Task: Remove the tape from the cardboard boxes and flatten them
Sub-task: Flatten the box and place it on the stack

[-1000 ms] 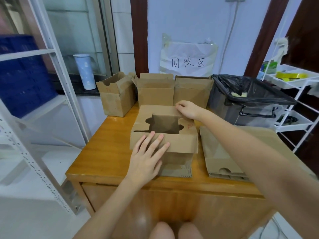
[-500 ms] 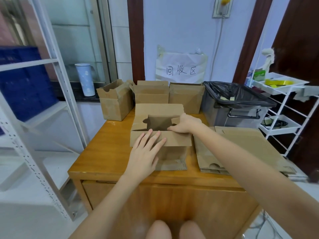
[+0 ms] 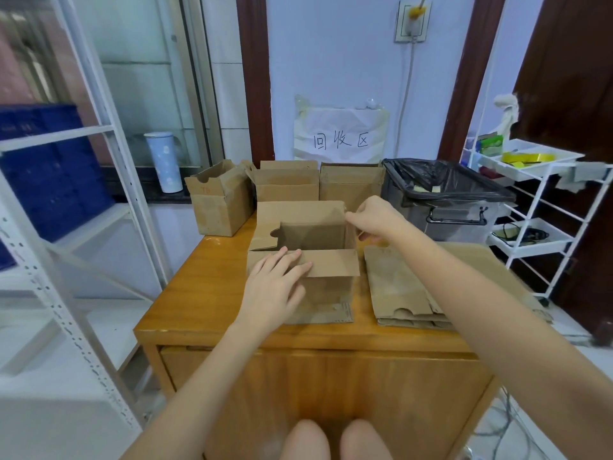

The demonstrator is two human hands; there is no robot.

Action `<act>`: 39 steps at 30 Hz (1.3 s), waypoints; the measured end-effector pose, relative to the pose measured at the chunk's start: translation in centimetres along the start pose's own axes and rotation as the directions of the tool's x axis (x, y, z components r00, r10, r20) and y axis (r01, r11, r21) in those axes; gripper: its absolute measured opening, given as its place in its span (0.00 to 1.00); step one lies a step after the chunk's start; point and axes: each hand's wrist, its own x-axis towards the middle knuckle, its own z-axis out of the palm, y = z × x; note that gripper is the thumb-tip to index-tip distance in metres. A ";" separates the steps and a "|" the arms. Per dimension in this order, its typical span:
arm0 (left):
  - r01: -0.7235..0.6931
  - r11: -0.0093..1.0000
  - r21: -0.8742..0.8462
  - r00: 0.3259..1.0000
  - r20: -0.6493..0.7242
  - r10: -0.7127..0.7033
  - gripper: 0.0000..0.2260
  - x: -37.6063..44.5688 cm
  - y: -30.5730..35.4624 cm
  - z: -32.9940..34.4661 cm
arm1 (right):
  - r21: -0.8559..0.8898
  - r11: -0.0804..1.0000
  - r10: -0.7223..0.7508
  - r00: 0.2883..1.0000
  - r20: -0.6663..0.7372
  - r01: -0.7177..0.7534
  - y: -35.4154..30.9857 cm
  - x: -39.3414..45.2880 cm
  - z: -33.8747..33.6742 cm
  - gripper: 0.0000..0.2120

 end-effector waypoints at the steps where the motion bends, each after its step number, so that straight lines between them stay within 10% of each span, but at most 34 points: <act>1: 0.005 1.000 -0.003 1.000 -0.020 -0.005 0.18 0.1 0.1 -0.1 | 0.061 0.998 0.009 1.000 -0.005 -0.009 0.6 0.0 -0.2 0.17; 12: 0.124 0.991 0.046 0.988 -0.097 -0.119 0.13 2.4 1.4 -1.2 | 0.033 0.990 0.136 0.987 0.087 -0.139 5.0 -1.1 2.6 0.10; 17: 0.153 0.987 0.050 0.983 -0.108 -0.147 0.09 3.8 1.8 -1.5 | -0.353 0.928 -0.202 0.960 -0.194 0.124 4.1 -1.8 3.1 0.15; 20: 0.157 0.982 0.104 0.987 -0.061 -0.151 0.05 4.3 1.1 -1.3 | -0.458 0.819 -0.444 0.888 -0.121 0.347 3.3 -2.2 3.0 0.14; 29: 0.027 0.953 0.302 0.996 -0.085 -0.001 0.17 3.9 -0.9 -0.7 | -0.438 0.835 -0.391 0.919 -0.048 0.333 2.7 -3.1 4.8 0.22; 39: 0.374 0.910 0.180 0.928 -0.062 -0.369 0.23 1.0 -4.7 -0.8 | -0.321 0.895 -0.372 0.916 -0.152 0.310 3.3 -4.0 5.8 0.21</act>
